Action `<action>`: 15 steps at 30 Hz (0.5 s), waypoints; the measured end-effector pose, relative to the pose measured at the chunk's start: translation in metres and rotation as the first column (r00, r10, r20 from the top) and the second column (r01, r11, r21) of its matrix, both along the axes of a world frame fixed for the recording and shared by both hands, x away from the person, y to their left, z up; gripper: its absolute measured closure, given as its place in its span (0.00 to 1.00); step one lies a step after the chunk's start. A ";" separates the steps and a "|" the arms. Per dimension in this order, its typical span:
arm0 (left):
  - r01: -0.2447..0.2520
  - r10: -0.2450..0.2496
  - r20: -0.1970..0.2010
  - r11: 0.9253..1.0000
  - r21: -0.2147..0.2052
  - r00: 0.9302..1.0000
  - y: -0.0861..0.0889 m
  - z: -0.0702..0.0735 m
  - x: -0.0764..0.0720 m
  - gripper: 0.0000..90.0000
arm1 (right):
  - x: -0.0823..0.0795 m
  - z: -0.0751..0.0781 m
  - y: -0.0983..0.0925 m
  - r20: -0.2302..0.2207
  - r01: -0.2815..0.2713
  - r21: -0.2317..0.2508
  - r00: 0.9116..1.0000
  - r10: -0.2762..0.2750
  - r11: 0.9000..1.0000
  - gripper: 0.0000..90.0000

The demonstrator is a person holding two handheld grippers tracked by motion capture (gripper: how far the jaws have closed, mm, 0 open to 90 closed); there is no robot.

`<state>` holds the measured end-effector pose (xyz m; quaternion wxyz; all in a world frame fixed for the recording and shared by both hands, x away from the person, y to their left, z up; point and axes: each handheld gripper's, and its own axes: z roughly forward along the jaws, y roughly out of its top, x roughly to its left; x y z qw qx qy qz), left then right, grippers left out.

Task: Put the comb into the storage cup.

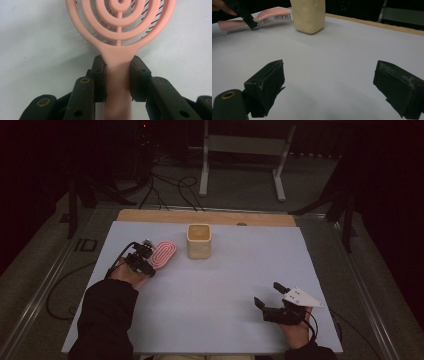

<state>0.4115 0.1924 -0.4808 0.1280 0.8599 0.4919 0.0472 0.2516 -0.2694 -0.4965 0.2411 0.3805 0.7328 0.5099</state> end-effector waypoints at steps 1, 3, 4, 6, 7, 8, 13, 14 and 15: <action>0.005 -0.005 0.001 1.000 -0.004 1.000 0.000 0.001 0.000 0.78 | 0.000 0.000 0.000 0.000 -0.001 0.002 1.000 0.001 1.000 0.11; 0.008 -0.008 0.004 1.000 -0.006 1.000 0.000 0.002 -0.001 0.78 | 0.000 0.000 0.000 -0.001 0.001 0.000 1.000 -0.001 1.000 0.11; 0.015 -0.015 0.011 1.000 -0.017 1.000 0.000 0.004 -0.002 0.78 | 0.000 0.000 0.000 -0.001 0.000 -0.001 1.000 0.000 1.000 0.11; 0.021 -0.020 0.017 1.000 -0.023 1.000 0.000 0.006 -0.004 0.78 | 0.000 0.000 0.000 0.000 0.000 -0.001 1.000 0.000 1.000 0.11; 0.021 -0.020 0.017 1.000 -0.023 1.000 0.000 0.006 -0.004 0.78 | 0.000 0.000 0.000 0.000 0.000 -0.001 1.000 0.000 1.000 0.11; 0.023 -0.022 0.026 0.999 -0.028 0.999 0.000 0.008 -0.005 0.78 | 0.000 0.000 0.000 -0.001 0.000 -0.001 1.000 0.000 1.000 0.11; 0.030 -0.027 0.063 0.998 -0.054 0.998 -0.001 0.018 -0.011 0.78 | 0.000 0.000 0.000 -0.001 -0.001 -0.001 1.000 0.001 1.000 0.11; 0.030 -0.026 0.074 0.998 -0.054 0.997 -0.001 0.019 -0.012 0.78 | 0.000 0.000 0.000 -0.002 -0.001 -0.001 1.000 0.001 1.000 0.11; 0.031 -0.026 0.085 0.998 -0.052 0.996 -0.002 0.021 -0.013 0.78 | 0.000 0.000 0.000 -0.002 -0.002 -0.001 1.000 0.002 1.000 0.11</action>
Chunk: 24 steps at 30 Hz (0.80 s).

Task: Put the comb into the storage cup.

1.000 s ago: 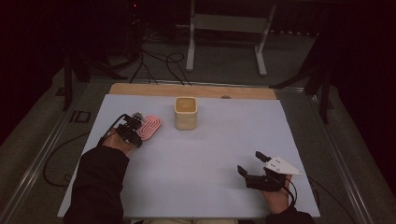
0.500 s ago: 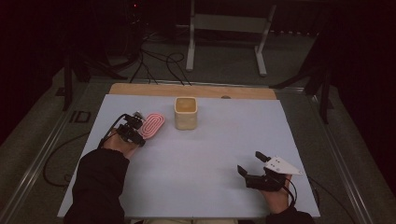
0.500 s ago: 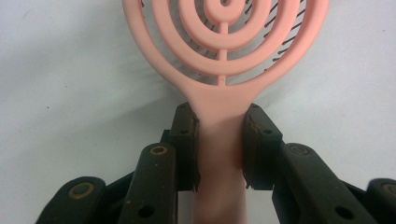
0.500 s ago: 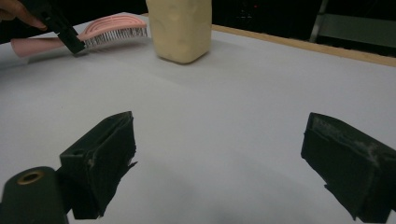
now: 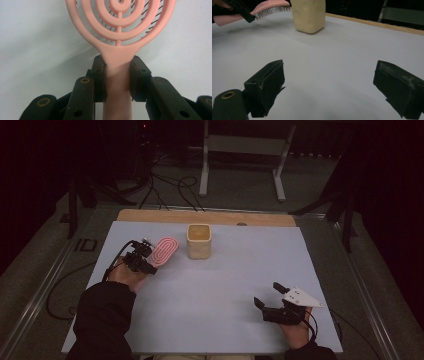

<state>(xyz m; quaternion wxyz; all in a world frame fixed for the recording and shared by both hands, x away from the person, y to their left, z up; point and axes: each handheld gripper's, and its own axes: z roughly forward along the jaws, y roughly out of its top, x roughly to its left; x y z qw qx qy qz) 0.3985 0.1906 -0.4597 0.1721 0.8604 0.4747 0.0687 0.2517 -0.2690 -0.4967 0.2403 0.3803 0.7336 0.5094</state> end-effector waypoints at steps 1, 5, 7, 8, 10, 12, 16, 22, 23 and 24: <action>-0.001 0.001 0.012 1.000 -0.006 1.000 -0.001 0.003 -0.001 0.78 | 0.000 0.000 0.000 0.000 -0.001 0.000 1.000 0.001 1.000 0.11; 0.006 -0.005 0.046 1.000 -0.024 0.999 -0.004 0.012 -0.005 0.78 | 0.000 0.000 0.000 -0.001 -0.002 -0.003 1.000 0.002 1.000 0.11; 0.012 -0.010 0.059 0.999 -0.031 0.998 -0.006 0.016 -0.007 0.78 | 0.000 0.000 0.000 -0.002 -0.001 -0.003 1.000 0.001 1.000 0.11; 0.016 -0.013 0.063 0.999 -0.035 0.998 -0.006 0.018 -0.008 0.78 | 0.000 0.000 0.000 -0.003 -0.001 -0.003 1.000 0.001 1.000 0.11; 0.026 -0.023 0.074 0.999 -0.045 0.997 -0.009 0.021 -0.010 0.78 | 0.001 0.000 0.000 -0.003 -0.002 -0.002 1.000 0.002 1.000 0.11; 0.038 -0.034 0.087 0.998 -0.052 0.996 -0.014 0.026 -0.012 0.78 | 0.001 -0.001 0.000 -0.003 -0.002 -0.003 1.000 0.002 1.000 0.11; 0.058 -0.051 0.109 0.996 -0.062 0.993 -0.023 0.034 -0.016 0.78 | 0.001 -0.001 0.001 -0.004 -0.004 -0.004 1.000 0.004 1.000 0.11; 0.108 -0.096 0.148 0.991 -0.073 0.984 -0.039 0.050 -0.022 0.78 | 0.001 -0.001 0.001 -0.007 -0.005 -0.001 1.000 0.005 1.000 0.11; 0.110 -0.097 0.155 0.991 -0.075 0.983 -0.041 0.051 -0.023 0.78 | 0.001 -0.001 0.001 -0.007 -0.004 -0.002 1.000 0.004 1.000 0.11; 0.118 -0.105 0.157 0.990 -0.075 0.982 -0.044 0.053 -0.024 0.78 | 0.001 -0.001 0.001 -0.008 -0.004 -0.002 1.000 0.004 1.000 0.11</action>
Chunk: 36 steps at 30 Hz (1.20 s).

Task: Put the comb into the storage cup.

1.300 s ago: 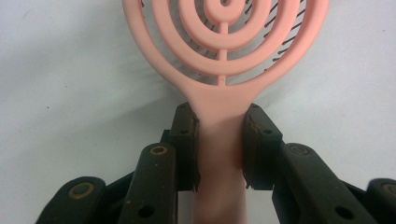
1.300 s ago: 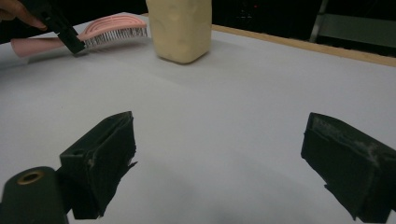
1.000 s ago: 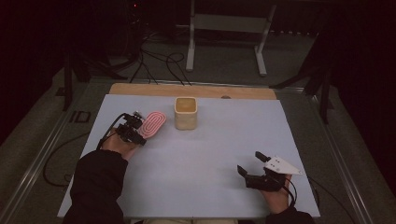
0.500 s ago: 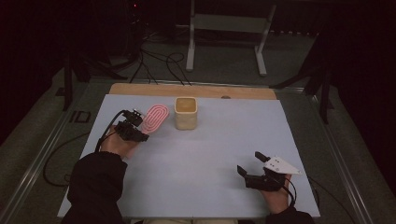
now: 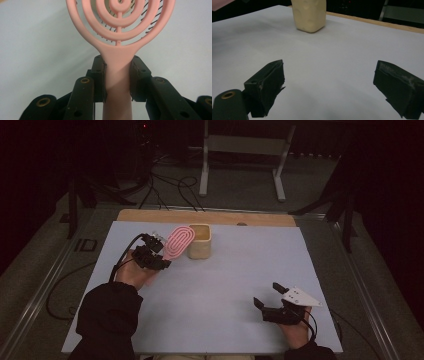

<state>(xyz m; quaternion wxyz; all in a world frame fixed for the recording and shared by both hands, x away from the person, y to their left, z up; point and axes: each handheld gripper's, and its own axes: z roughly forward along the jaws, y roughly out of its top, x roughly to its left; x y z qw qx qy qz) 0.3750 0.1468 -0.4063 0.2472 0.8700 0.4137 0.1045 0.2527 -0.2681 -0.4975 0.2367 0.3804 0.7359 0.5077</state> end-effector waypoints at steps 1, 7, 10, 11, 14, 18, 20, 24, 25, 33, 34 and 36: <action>0.007 -0.007 0.004 1.000 -0.003 1.000 -0.003 0.002 -0.001 0.78 | 0.000 0.000 0.000 0.000 -0.001 0.000 1.000 0.001 1.000 0.11; 0.051 -0.051 0.021 0.999 0.000 0.999 -0.018 0.008 -0.005 0.78 | 0.000 0.000 0.000 -0.001 -0.001 0.002 1.000 0.001 1.000 0.11; 0.066 -0.066 0.027 0.998 0.001 0.997 -0.023 0.010 -0.006 0.78 | 0.000 0.000 0.000 -0.001 -0.001 0.003 1.000 0.001 1.000 0.11; 0.074 -0.074 0.029 0.997 0.002 0.997 -0.025 0.010 -0.007 0.78 | 0.000 0.000 0.000 -0.002 -0.001 0.003 1.000 0.001 1.000 0.11; 0.085 -0.085 0.031 0.996 0.005 0.996 -0.029 0.012 -0.008 0.78 | 0.000 0.000 0.000 -0.002 -0.002 0.003 1.000 0.002 1.000 0.11; 0.095 -0.095 0.031 0.996 0.003 0.995 -0.033 0.011 -0.009 0.78 | 0.000 0.000 0.000 -0.003 -0.003 0.003 1.000 0.003 1.000 0.11; 0.104 -0.105 0.034 0.995 0.009 0.994 -0.034 0.011 -0.010 0.78 | 0.000 0.000 0.000 -0.004 -0.002 0.004 1.000 0.002 1.000 0.11; 0.114 -0.114 0.038 0.994 0.003 0.993 -0.039 0.010 -0.013 0.78 | 0.000 0.000 0.000 -0.003 -0.004 0.004 1.000 0.004 1.000 0.11; 0.115 -0.115 0.038 0.993 0.002 0.993 -0.041 0.010 -0.013 0.78 | 0.000 0.000 0.000 -0.004 -0.004 0.003 1.000 0.004 1.000 0.11; 0.144 -0.144 0.041 0.990 -0.002 0.989 -0.052 0.009 -0.016 0.78 | 0.001 0.000 0.000 -0.004 -0.007 0.004 1.000 0.007 1.000 0.11; 0.148 -0.147 0.041 0.989 -0.002 0.988 -0.054 0.009 -0.017 0.78 | 0.001 0.000 0.000 -0.004 -0.007 0.004 1.000 0.007 1.000 0.11; 0.153 -0.152 0.046 0.988 -0.002 0.987 -0.058 0.008 -0.018 0.78 | 0.001 0.000 0.000 -0.005 -0.007 0.004 1.000 0.007 1.000 0.11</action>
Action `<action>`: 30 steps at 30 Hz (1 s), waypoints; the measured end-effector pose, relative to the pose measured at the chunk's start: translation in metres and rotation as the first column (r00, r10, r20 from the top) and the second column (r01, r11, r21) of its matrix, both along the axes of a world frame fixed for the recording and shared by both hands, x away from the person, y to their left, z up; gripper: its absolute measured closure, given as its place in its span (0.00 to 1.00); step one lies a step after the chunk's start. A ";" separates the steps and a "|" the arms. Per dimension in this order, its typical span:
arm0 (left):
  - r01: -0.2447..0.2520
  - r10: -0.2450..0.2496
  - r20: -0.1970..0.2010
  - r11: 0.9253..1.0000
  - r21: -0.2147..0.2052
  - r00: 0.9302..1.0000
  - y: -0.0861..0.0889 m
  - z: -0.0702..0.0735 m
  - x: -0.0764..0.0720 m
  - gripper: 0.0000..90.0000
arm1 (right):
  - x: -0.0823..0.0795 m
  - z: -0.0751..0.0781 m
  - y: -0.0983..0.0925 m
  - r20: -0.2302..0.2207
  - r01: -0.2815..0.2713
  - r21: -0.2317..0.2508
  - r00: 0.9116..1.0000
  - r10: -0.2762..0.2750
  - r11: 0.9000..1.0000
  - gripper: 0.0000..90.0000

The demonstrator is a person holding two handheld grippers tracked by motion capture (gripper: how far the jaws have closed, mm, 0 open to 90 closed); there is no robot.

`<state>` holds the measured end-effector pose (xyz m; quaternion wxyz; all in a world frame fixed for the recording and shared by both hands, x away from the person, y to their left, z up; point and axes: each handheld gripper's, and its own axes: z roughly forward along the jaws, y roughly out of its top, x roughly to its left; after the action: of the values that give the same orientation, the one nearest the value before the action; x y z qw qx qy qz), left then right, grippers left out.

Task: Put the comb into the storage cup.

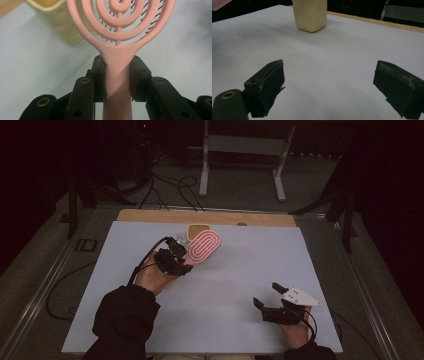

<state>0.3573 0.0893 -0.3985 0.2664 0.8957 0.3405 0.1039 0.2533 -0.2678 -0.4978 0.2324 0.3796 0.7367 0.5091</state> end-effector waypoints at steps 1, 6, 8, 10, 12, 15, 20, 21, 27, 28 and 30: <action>0.005 -0.005 -0.001 1.000 0.000 1.000 -0.002 0.000 0.000 0.78 | 0.000 0.000 0.000 0.000 0.000 0.000 1.000 0.000 1.000 0.11; 0.018 -0.018 0.003 1.000 -0.005 1.000 -0.009 -0.002 -0.001 0.78 | 0.000 0.000 0.000 -0.002 -0.002 0.000 1.000 0.002 1.000 0.11; 0.018 -0.018 0.002 1.000 -0.010 1.000 -0.012 -0.003 -0.002 0.78 | 0.000 0.000 0.000 -0.002 -0.002 0.000 1.000 0.002 1.000 0.11; 0.024 -0.024 0.004 1.000 -0.012 1.000 -0.015 -0.004 -0.002 0.78 | 0.000 0.000 0.000 -0.003 -0.002 0.001 1.000 0.002 1.000 0.11; 0.024 -0.024 0.000 1.000 -0.014 1.000 -0.017 -0.005 -0.002 0.78 | 0.000 0.000 0.000 -0.004 -0.002 0.000 1.000 0.002 1.000 0.11; 0.034 -0.034 -0.006 0.999 -0.018 0.999 -0.021 -0.008 -0.003 0.78 | 0.000 0.000 0.000 -0.006 -0.005 0.000 1.000 0.005 1.000 0.11; 0.049 -0.049 -0.012 0.998 -0.026 0.999 -0.028 -0.013 -0.004 0.78 | 0.000 0.000 0.000 -0.008 -0.007 0.000 1.000 0.007 1.000 0.11; 0.049 -0.049 -0.012 0.998 -0.026 0.999 -0.028 -0.013 -0.004 0.78 | 0.000 0.000 0.000 -0.008 -0.007 0.000 1.000 0.007 1.000 0.11; 0.059 -0.059 -0.012 0.998 -0.032 0.998 -0.035 -0.017 -0.006 0.78 | 0.000 0.000 0.001 -0.010 -0.008 0.000 1.000 0.008 1.000 0.11; 0.064 -0.064 -0.010 0.997 -0.035 0.998 -0.037 -0.018 -0.007 0.78 | 0.000 -0.001 0.001 -0.012 -0.013 0.002 1.000 0.013 1.000 0.11; 0.066 -0.066 -0.010 0.997 -0.037 0.998 -0.039 -0.019 -0.008 0.78 | 0.001 -0.001 0.002 -0.013 -0.018 -0.002 1.000 0.018 1.000 0.11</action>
<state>0.3495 0.0501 -0.4180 0.2842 0.9020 0.3140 0.0837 0.2539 -0.2658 -0.4988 0.2234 0.3761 0.7420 0.5081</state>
